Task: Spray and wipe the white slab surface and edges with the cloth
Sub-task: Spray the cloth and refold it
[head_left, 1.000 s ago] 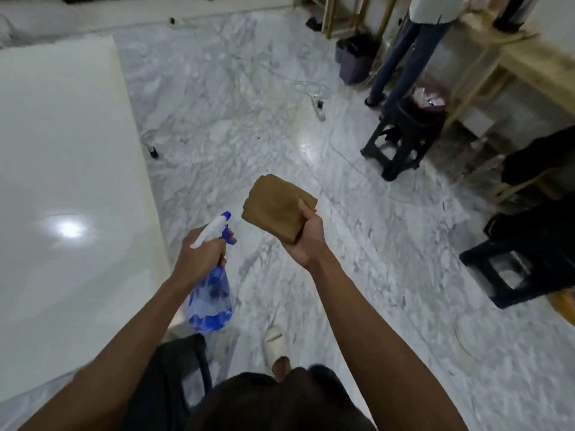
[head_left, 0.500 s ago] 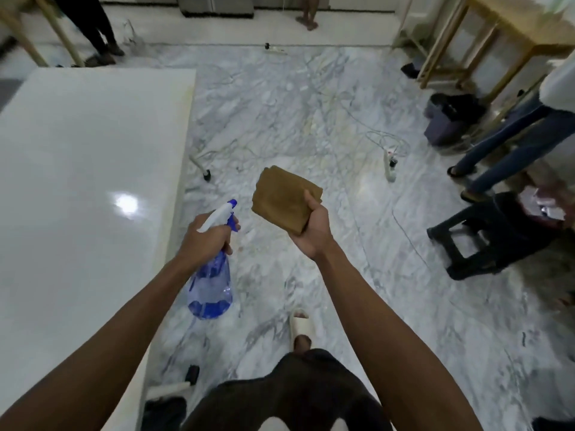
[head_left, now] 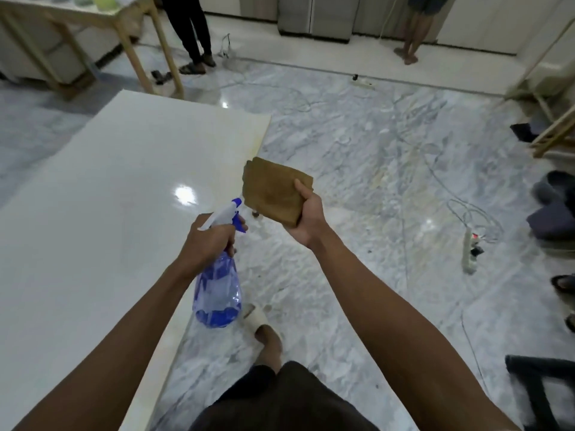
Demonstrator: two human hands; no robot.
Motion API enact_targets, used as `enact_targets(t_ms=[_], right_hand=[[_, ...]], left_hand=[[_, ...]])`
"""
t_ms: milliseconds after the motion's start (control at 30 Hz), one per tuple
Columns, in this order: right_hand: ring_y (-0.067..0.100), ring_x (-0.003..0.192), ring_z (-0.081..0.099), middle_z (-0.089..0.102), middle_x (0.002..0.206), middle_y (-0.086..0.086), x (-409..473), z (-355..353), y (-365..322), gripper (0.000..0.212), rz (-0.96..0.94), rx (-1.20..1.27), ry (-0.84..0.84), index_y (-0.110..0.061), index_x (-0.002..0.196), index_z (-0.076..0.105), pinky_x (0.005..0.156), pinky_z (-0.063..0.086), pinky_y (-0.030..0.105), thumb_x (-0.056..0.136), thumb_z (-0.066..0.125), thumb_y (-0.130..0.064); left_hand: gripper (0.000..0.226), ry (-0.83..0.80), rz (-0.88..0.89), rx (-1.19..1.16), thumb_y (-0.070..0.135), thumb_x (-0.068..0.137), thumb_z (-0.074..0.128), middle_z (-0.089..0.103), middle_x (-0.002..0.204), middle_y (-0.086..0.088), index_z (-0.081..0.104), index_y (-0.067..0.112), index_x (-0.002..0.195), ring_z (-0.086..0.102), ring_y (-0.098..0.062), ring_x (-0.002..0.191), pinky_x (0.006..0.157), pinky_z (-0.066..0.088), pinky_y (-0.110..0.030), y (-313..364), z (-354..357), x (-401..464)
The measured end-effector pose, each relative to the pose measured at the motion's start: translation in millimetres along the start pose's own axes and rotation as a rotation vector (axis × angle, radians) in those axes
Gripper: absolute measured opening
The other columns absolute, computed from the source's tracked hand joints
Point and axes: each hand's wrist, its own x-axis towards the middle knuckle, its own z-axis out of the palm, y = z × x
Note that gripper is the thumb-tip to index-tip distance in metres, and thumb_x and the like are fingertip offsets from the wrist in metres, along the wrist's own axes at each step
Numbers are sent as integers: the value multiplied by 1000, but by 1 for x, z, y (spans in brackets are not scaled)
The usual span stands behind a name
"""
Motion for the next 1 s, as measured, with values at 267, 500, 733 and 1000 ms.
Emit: enact_targets(t_ms=[267,500,733,1000], right_hand=[[32,120,63,65,133,12,140,64,-59,44,-15,19,-56,-12,139,55,97,54,45,103,48,-35],[30,118,65,67,130,11,240,104,-106,42,32,-3,-48,-12,136,58,93,55,42,104,46,-37],[29,110,69,71,124,11,337,129,-139,40,161,-39,-113,-13,131,61,88,57,40,104,45,-39],[32,122,62,67,130,13,427,138,-171,45,301,-37,-107,-11,136,59,102,51,44,102,48,-40]], left_hand=[[21,-26,18,72,0,83,53,63,64,-16,64,14,72,58,-15,46,56,53,-29,62,-31,168],[23,15,-77,32,11,96,50,56,61,-13,64,9,77,54,-20,48,60,50,-31,108,-29,275],[19,90,-200,23,12,92,57,66,59,-6,71,7,81,55,-10,36,48,51,-23,122,-23,369],[31,173,-449,-80,23,93,62,63,56,-8,62,5,68,53,-15,39,51,49,-25,141,-1,450]])
